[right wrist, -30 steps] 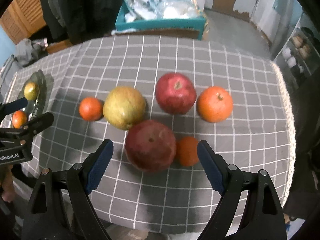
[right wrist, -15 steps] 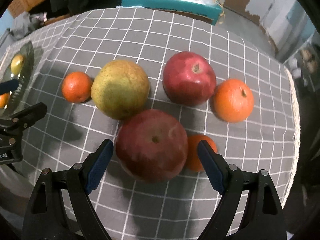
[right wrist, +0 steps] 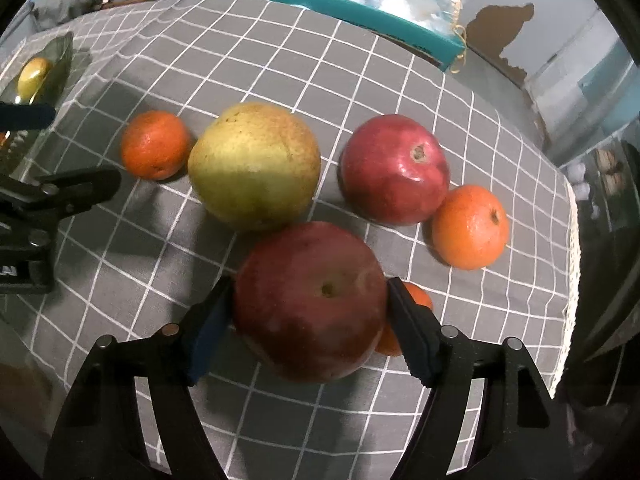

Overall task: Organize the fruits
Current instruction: 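Grasp the orange with the left tool while the right tool grasps the red apple, then carry the orange and red apple over the green bowl with both tools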

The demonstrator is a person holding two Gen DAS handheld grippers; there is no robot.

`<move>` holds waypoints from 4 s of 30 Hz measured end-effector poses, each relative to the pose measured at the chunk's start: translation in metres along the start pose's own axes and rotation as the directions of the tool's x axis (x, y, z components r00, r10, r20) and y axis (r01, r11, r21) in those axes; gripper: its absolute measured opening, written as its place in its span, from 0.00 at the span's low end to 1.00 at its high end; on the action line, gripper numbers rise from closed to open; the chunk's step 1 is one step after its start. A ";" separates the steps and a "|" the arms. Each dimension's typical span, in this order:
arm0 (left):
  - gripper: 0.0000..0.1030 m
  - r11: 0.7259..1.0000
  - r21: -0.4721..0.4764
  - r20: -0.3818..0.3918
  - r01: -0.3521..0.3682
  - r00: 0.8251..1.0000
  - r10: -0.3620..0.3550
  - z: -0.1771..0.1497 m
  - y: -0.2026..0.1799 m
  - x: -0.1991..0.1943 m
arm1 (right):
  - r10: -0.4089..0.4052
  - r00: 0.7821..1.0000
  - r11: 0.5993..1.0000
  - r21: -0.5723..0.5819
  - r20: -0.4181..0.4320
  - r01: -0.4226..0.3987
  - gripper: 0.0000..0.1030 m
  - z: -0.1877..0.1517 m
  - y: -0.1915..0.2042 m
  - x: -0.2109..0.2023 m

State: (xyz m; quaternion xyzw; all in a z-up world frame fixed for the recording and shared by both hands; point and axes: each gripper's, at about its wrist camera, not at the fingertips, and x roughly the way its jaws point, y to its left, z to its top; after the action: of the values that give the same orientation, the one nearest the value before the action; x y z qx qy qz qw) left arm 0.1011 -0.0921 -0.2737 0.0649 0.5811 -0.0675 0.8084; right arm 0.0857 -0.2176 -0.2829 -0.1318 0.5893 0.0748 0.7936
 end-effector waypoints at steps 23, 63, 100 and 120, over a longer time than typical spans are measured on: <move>0.45 0.994 0.046 -0.022 0.102 0.995 -0.101 0.015 -0.026 0.030 | 0.155 0.982 0.952 0.249 0.112 -0.179 0.73 -0.004 -0.041 -0.022; 0.43 0.999 -0.016 0.260 0.044 0.965 -0.039 -0.001 -0.001 -0.108 | 0.049 0.947 0.953 0.268 0.316 -0.139 0.73 0.004 -0.047 -0.100; 0.43 0.983 -0.173 0.382 0.065 0.924 0.006 -0.017 0.076 -0.168 | 0.065 0.893 0.971 0.178 0.444 -0.160 0.73 0.043 0.000 -0.169; 0.43 0.941 -0.339 0.364 0.016 0.924 0.115 -0.048 0.168 -0.166 | 0.202 0.876 0.969 0.041 0.439 -0.244 0.73 0.104 0.089 -0.168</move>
State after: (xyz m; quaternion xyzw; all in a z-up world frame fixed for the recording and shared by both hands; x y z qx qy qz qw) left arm 0.0357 0.0876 -0.1272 -0.0729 0.4154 0.0420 0.9058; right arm 0.1074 -0.0959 -0.1051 -0.0054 0.4133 0.1652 0.8955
